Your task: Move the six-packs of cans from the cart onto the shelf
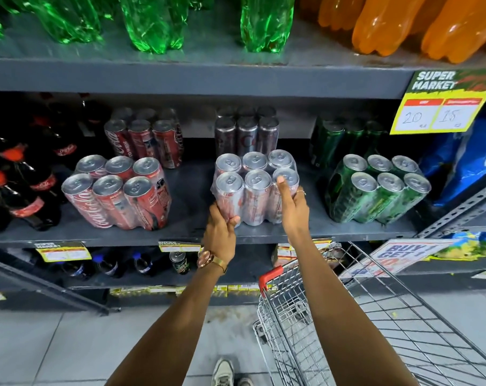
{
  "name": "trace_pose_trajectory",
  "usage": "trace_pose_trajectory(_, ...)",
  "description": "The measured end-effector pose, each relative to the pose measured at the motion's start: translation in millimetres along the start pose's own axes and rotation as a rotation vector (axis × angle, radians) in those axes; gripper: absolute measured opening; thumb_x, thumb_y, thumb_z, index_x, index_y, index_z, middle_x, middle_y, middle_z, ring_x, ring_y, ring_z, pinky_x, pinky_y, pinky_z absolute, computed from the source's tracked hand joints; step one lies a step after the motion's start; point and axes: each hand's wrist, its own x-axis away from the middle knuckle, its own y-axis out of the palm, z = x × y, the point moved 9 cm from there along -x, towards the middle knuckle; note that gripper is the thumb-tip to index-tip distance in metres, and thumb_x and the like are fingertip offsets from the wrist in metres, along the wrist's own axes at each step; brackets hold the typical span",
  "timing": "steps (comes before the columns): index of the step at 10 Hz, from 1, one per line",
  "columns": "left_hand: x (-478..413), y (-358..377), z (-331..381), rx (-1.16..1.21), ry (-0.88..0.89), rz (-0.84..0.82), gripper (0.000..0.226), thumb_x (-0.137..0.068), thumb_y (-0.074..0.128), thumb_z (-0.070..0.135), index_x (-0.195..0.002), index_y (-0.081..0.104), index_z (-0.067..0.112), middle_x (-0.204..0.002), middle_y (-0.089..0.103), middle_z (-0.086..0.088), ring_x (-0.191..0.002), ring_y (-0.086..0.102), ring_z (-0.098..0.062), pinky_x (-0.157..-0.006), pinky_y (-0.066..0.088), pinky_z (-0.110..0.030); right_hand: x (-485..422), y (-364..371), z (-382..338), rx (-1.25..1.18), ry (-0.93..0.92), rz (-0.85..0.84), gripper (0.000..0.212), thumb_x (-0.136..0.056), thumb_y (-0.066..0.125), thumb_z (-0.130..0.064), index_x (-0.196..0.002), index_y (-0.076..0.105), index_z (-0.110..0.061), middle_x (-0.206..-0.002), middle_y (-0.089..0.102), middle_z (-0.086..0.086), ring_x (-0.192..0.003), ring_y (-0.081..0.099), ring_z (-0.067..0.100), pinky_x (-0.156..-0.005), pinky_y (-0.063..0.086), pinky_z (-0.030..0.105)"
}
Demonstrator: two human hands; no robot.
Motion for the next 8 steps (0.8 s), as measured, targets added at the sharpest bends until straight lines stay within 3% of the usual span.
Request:
trace_pose_trajectory(1,0,2,-3,0.038,-0.032,0.014,0.055,-0.091,0.055,0.027,-0.135,0.033,0.002,-0.126,0.058,-0.025,-0.103,0.060,-0.047,-0.070,0.053,-0.050,0,1,3,0.000,0.006,-0.011,0.054,-0.088,0.053,-0.061,-0.101,0.057,-0.009,-0.080,0.051,-0.018,-0.074,0.050,0.001,-0.070,0.038,0.020)
trace_pose_trajectory(2,-2,6,-4,0.074,-0.011,0.018,0.047,-0.091,0.054,0.019,-0.131,0.034,0.004,-0.125,0.058,-0.023,-0.102,0.061,-0.044,-0.067,0.051,-0.042,-2,1,2,0.006,-0.009,-0.015,0.040,-0.088,0.054,-0.060,-0.087,0.054,-0.020,-0.082,0.056,-0.016,-0.077,0.053,-0.001,-0.070,0.038,0.015)
trace_pose_trajectory(3,-6,8,-5,0.052,0.005,0.015,0.040,-0.090,0.053,0.013,-0.124,0.036,0.002,-0.120,0.059,-0.023,-0.097,0.062,-0.044,-0.065,0.041,-0.033,-1,2,-1,-0.017,-0.025,-0.034,0.047,-0.087,0.055,-0.059,-0.096,0.058,-0.013,-0.088,0.061,-0.012,-0.081,0.055,0.000,-0.072,0.039,0.017)
trace_pose_trajectory(4,-5,8,-5,0.021,0.015,-0.005,0.041,-0.089,0.052,0.011,-0.125,0.035,0.002,-0.119,0.059,-0.022,-0.094,0.062,-0.044,-0.063,0.040,-0.033,3,2,-5,-0.006,-0.043,-0.043,0.045,-0.087,0.055,-0.061,-0.097,0.058,-0.017,-0.090,0.063,-0.013,-0.084,0.057,0.000,-0.074,0.040,0.017)
trace_pose_trajectory(5,-6,9,-4,0.013,0.031,-0.054,0.043,-0.088,0.052,0.010,-0.125,0.033,0.003,-0.121,0.059,-0.021,-0.096,0.062,-0.043,-0.065,0.039,-0.032,6,3,-9,-0.001,-0.036,-0.073,0.043,-0.088,0.053,-0.060,-0.106,0.055,-0.021,-0.105,0.062,-0.005,-0.102,0.059,0.014,-0.090,0.038,0.026)
trace_pose_trajectory(6,-8,5,1,0.079,0.002,-0.147,0.053,-0.090,0.056,0.016,-0.132,0.027,0.002,-0.133,0.054,-0.021,-0.115,0.057,-0.040,-0.081,0.045,-0.032,17,-3,-21,0.019,-0.014,-0.090,0.059,-0.091,0.054,-0.053,-0.130,0.050,-0.008,-0.135,0.055,0.007,-0.130,0.050,0.023,-0.106,0.038,0.033)
trace_pose_trajectory(7,7,-23,25,0.143,0.146,-0.065,0.096,-0.083,0.059,0.045,-0.149,0.003,0.003,-0.157,0.022,-0.018,-0.143,0.027,-0.030,-0.117,0.026,-0.036,55,-22,-59,0.098,-0.247,-0.050,0.064,-0.096,0.056,-0.035,-0.146,0.038,0.000,-0.151,0.042,0.015,-0.141,0.040,0.026,-0.117,0.030,0.036)
trace_pose_trajectory(8,37,-61,73,-0.065,0.541,0.097,0.097,-0.085,0.061,0.038,-0.149,-0.007,0.010,-0.160,0.004,-0.009,-0.149,0.003,-0.026,-0.123,0.007,-0.040,109,-32,-102,0.144,-0.528,-0.123,0.036,-0.097,0.057,-0.022,-0.127,0.059,-0.003,-0.132,0.060,0.009,-0.124,0.056,0.022,-0.107,0.042,0.036)
